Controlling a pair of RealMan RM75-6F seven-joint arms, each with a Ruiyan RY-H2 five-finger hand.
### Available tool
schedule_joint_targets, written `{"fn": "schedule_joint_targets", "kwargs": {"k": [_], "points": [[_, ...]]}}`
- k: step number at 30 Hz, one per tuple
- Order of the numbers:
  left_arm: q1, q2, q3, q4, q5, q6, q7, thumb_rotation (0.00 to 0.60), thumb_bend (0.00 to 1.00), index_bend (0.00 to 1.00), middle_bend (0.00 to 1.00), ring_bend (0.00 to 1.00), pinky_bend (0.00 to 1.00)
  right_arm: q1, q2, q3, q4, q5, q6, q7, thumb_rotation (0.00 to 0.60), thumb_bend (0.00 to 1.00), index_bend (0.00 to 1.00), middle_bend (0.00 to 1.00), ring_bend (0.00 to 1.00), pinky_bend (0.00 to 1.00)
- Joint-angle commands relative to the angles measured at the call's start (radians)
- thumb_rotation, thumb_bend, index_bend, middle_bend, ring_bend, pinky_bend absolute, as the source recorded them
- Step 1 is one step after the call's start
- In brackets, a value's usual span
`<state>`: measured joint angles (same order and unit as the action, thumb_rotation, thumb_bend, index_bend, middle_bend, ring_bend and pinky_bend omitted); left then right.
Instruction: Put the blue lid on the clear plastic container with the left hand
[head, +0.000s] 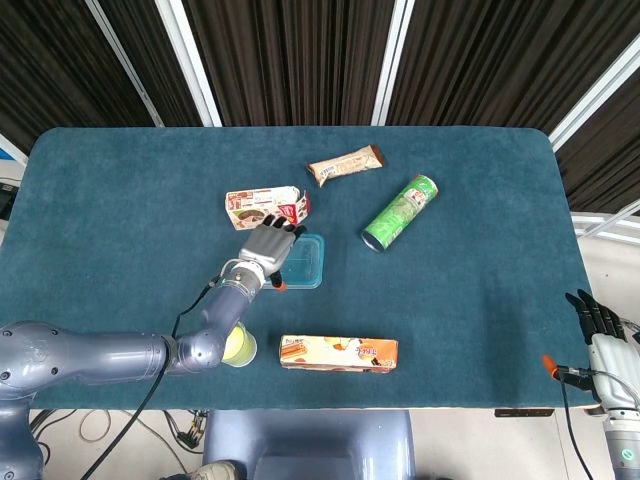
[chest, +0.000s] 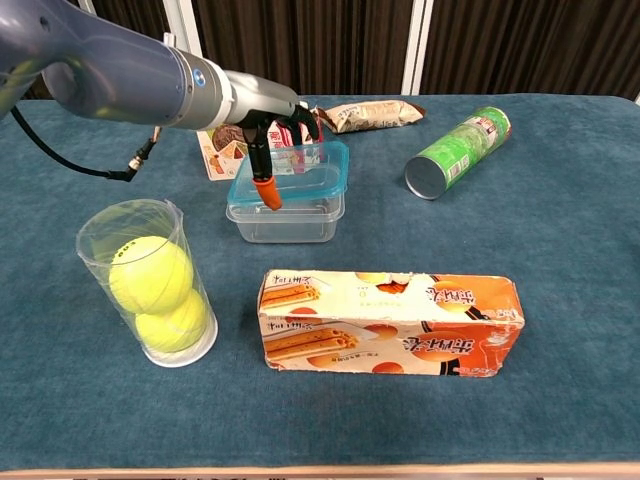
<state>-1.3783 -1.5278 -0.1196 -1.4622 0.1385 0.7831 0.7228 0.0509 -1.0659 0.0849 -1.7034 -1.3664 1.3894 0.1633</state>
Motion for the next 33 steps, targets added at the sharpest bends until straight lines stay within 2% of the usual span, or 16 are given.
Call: {"fn": "schedule_joint_targets", "kwargs": {"k": [1, 14, 33], "points": [[-0.001, -0.004, 0.004, -0.001, -0.001, 0.008, 0.000, 0.600, 0.31, 0.11, 0.33, 0.00, 0.00, 0.000, 0.000, 0.000, 0.000, 0.000, 0.000, 0.001, 0.600, 0.29, 0.10, 0.00, 0.00, 0.00], [-0.001, -0.023, 0.007, 0.005, -0.008, 0.041, 0.005, 0.600, 0.30, 0.11, 0.33, 0.00, 0.00, 0.000, 0.001, 0.000, 0.000, -0.002, -0.001, 0.002, 0.600, 0.29, 0.10, 0.00, 0.00, 0.00], [0.007, -0.025, 0.011, 0.016, -0.010, 0.017, 0.002, 0.600, 0.30, 0.11, 0.33, 0.00, 0.00, 0.000, 0.000, 0.002, -0.001, 0.005, -0.004, 0.001, 0.600, 0.29, 0.10, 0.00, 0.00, 0.00]]}}
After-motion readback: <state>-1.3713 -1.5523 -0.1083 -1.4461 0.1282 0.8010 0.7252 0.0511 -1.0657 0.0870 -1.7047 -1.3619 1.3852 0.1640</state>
